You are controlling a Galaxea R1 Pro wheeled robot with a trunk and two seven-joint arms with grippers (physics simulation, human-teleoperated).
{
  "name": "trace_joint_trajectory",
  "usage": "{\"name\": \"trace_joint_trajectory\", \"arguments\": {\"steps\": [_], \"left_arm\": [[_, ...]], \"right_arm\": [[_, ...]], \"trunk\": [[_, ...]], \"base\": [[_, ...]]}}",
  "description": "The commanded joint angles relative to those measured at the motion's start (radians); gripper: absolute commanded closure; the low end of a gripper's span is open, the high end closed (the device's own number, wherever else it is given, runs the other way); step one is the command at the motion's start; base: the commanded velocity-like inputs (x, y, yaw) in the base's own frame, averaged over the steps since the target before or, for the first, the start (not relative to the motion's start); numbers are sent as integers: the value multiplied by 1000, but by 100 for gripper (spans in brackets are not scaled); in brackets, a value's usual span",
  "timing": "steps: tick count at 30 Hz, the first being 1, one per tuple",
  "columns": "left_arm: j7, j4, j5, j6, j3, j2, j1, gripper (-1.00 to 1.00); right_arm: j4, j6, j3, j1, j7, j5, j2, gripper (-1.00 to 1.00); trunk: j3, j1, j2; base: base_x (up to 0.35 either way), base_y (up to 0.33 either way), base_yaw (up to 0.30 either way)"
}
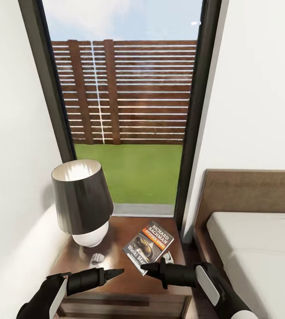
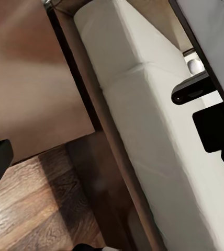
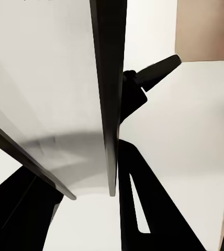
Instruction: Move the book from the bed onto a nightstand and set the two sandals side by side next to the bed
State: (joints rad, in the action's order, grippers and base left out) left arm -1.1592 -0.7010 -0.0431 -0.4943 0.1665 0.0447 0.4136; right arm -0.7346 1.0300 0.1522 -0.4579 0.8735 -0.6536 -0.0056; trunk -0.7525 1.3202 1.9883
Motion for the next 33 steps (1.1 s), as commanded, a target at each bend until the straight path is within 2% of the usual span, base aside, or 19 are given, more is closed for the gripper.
{"name": "trace_joint_trajectory", "arguments": {"steps": [1, 3, 4, 5, 7, 8, 12, 15, 17, 21, 23, 28, 33], "left_arm": [[-7, 0, -7, -10, 1, 1, 1, -100], [-21, -4, -10, -12, 1, 1, 1, -100], [-64, -6, -11, -15, 2, 2, 1, -100], [-81, -6, -11, -16, 3, 3, 1, -100], [-212, -15, -12, -21, 8, 8, 1, -100], [-242, -25, -12, -27, 9, 8, 1, -100], [-283, -91, -12, -103, 10, 6, 1, -100], [-286, -141, -11, -160, 10, 4, 1, -100], [-257, -165, -11, -182, 10, 3, 1, -100], [-181, -189, -12, -192, 10, 2, 1, -100], [-166, -210, -11, -193, 9, 2, 1, -100], [-157, -268, -8, -195, 8, 3, 1, -100], [-155, -296, -6, -196, 8, 4, 1, -100]], "right_arm": [[0, 4, 2, -1, 4, -2, -1, 100], [0, 4, 1, -1, 3, -1, -1, 100], [0, 4, 2, -1, 3, -1, -1, 100], [0, 3, 1, -1, 3, -1, -1, 100], [0, 3, 1, -1, 2, -1, -1, 100], [0, 3, 1, -1, 2, -1, -1, 100], [1, 2, 1, -1, 1, -1, -1, 100], [2, 2, 1, -1, 1, -1, -1, 100], [3, 2, 1, -1, 1, -1, -1, 100], [3, 2, 1, -1, 1, -1, -1, 100], [3, 2, 1, -1, 1, -1, -1, 100], [3, 1, 1, -1, 0, -1, -1, 100], [3, 0, 1, -1, -2, -1, -1, 100]], "trunk": [[-4, 4, 8], [-4, 4, 8], [-4, 4, 8], [-4, 4, 8], [-4, 4, 8], [-4, 4, 8], [-4, 4, 8], [-4, 4, 8], [-4, 4, 8], [-4, 4, 8], [-4, 4, 8], [-4, 4, 8], [-20, 23, 43]], "base": [[0, 0, 0], [0, 0, 0], [0, 0, 0], [0, 0, 0], [0, 0, 0], [0, 0, 0], [0, 0, 0], [0, 0, 0], [0, 0, 0], [0, 0, 0], [0, 0, 0], [0, 0, 0], [0, 0, 0]]}}
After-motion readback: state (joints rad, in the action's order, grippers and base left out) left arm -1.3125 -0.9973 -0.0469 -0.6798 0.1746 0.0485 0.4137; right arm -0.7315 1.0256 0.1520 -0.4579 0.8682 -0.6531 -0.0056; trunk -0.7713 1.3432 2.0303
